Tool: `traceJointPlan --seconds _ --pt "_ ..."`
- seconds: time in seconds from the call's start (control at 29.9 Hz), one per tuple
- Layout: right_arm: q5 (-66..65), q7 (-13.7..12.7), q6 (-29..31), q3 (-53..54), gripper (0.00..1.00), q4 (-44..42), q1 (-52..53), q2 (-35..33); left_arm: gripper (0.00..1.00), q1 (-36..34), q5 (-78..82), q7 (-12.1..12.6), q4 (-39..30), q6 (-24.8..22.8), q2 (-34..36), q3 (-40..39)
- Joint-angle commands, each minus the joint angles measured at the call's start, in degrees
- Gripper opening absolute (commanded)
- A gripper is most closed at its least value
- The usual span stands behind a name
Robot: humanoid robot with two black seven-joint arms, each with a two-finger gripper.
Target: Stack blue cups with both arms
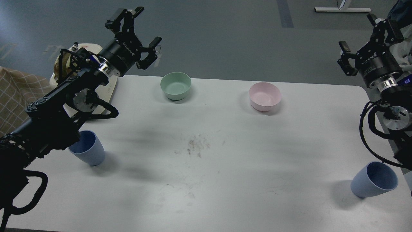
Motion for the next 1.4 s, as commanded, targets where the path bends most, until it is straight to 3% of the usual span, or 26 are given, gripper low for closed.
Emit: traceJointPlan --seconds 0.0,0.57,0.73,0.93,1.2,1.27,1.37 --pt "0.01 0.00 0.00 -0.88 1.00 0.65 0.11 0.04 0.98 -0.22 0.08 0.02 0.00 0.00 -0.69 0.00" --pt "-0.07 0.08 0.00 -1.15 1.00 0.65 0.46 -0.40 0.98 -0.40 4.20 -0.07 -1.14 0.00 0.19 0.08" --pt "-0.60 0.08 0.00 -1.32 1.00 0.65 0.46 -0.40 0.98 -1.36 14.56 -0.07 -4.65 0.00 3.09 0.00" --pt "-1.04 0.08 0.00 -1.32 1.00 0.65 0.38 -0.58 0.98 -1.45 27.40 -0.07 -15.98 0.00 11.61 -0.35" --pt "-1.13 0.08 0.00 -1.32 1.00 0.82 0.38 -1.55 0.98 -1.01 48.93 -0.51 -31.10 0.00 29.97 -0.35" --pt "-1.13 0.08 0.00 -1.41 1.00 0.82 0.38 -1.64 0.98 -0.75 54.38 -1.29 -33.83 0.00 34.89 0.35" --pt "-1.13 0.08 0.00 -2.81 1.00 0.91 0.46 -1.64 0.97 0.04 64.92 -5.86 -37.61 0.00 42.28 1.14"
